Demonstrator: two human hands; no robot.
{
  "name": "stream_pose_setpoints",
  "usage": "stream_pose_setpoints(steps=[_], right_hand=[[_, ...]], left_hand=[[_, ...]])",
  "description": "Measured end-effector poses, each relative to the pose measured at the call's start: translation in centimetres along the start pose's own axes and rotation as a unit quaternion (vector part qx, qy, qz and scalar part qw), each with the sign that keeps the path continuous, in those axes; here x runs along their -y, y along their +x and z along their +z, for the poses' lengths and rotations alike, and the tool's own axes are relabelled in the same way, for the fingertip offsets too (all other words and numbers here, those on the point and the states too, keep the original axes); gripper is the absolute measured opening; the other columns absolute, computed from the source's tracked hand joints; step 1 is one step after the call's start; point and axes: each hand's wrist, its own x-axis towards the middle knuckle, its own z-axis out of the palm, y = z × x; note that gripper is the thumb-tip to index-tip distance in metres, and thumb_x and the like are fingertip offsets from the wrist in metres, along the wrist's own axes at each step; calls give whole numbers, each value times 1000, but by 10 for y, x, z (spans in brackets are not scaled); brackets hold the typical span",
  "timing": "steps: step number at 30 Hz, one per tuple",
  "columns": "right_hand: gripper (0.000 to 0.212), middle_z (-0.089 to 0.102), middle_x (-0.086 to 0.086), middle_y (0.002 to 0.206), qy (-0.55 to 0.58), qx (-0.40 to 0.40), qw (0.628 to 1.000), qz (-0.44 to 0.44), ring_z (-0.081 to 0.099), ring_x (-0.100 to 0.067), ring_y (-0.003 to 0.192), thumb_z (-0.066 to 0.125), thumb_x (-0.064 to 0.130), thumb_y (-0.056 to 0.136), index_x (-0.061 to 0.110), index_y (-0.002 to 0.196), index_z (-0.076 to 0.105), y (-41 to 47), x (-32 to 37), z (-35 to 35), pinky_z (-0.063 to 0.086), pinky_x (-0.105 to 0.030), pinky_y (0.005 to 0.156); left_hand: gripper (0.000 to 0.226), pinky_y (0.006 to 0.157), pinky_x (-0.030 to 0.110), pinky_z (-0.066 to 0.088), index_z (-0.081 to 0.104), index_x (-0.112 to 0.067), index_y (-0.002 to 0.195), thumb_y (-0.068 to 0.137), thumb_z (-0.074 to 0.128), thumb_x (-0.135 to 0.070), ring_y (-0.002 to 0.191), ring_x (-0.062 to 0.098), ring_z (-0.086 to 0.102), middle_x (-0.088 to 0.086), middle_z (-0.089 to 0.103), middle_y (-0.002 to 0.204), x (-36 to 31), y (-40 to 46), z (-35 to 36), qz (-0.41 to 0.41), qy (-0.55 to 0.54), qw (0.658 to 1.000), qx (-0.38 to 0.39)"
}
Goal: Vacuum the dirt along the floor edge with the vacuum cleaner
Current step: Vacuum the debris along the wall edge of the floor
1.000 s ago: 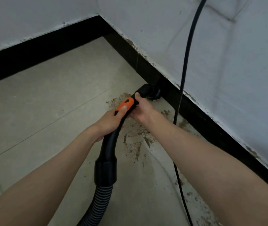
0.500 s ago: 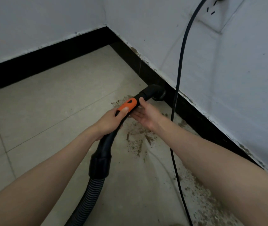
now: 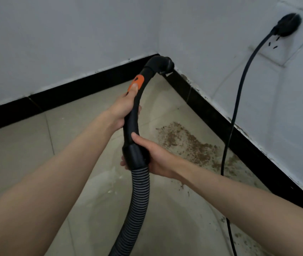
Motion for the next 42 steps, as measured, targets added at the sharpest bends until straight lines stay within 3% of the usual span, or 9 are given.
stream_pose_setpoints(steps=[6,15,20,23,25,28,30,36,42], right_hand=[[46,65,-14,75,-98,-100,985,-97,64,-26,57,53,44,97,1,113,54,-8,13,7,55,-32,48],[40,64,-15,72,-194,-142,969,-65,63,-25,50,56,44,96,4,97,57,-39,-3,-13,52,-29,42],[38,67,-12,73,-267,-140,953,7,65,-26,51,57,46,95,9,90,60,-57,-31,-30,51,-27,43],[38,67,-12,72,-257,-164,952,28,65,-28,51,59,47,93,9,88,61,-62,-43,-40,50,-28,41],[38,68,-14,77,-232,-184,955,32,65,-27,51,60,47,93,9,90,61,-62,-47,-46,51,-29,42],[38,66,-17,82,-199,-192,960,37,65,-25,51,59,47,94,8,94,60,-56,-44,-57,51,-29,42],[39,63,-18,81,-173,-193,965,45,63,-26,51,59,47,93,8,92,58,-50,-41,-63,50,-28,41],[39,64,-19,80,-149,-222,963,43,62,-25,49,60,47,93,7,91,59,-34,-46,-83,49,-28,40],[40,65,-19,79,-120,-252,960,23,62,-25,48,59,47,93,7,91,61,-30,-45,-93,48,-26,39]], left_hand=[[53,51,24,45,49,-12,94,93,36,-63,48,14,47,3,49,61,-15,-1,2,-42,-41,998,-12],[51,63,29,47,53,-12,87,94,37,-61,63,16,49,2,50,70,17,-22,4,-94,-49,994,39],[56,67,31,47,52,-11,92,93,36,-64,65,18,49,3,49,69,74,-45,19,-148,-111,983,-6],[68,67,33,46,52,-5,100,89,34,-70,65,20,50,4,50,70,95,-45,38,-152,-81,984,-42],[76,68,34,47,51,0,116,91,33,-68,71,23,54,7,55,79,97,-39,51,-149,-54,986,-46],[80,82,40,49,44,1,134,92,32,-66,102,36,60,20,60,115,94,-18,62,-138,-7,989,-44],[76,90,40,48,42,-1,135,94,31,-64,111,35,57,20,56,126,93,-4,67,-137,23,989,-51],[70,92,39,49,39,-2,136,97,29,-59,108,30,56,15,55,124,105,22,80,-143,74,985,-58],[67,73,31,45,46,-2,130,97,30,-58,90,25,56,11,57,109,99,39,96,-123,120,984,-46]])
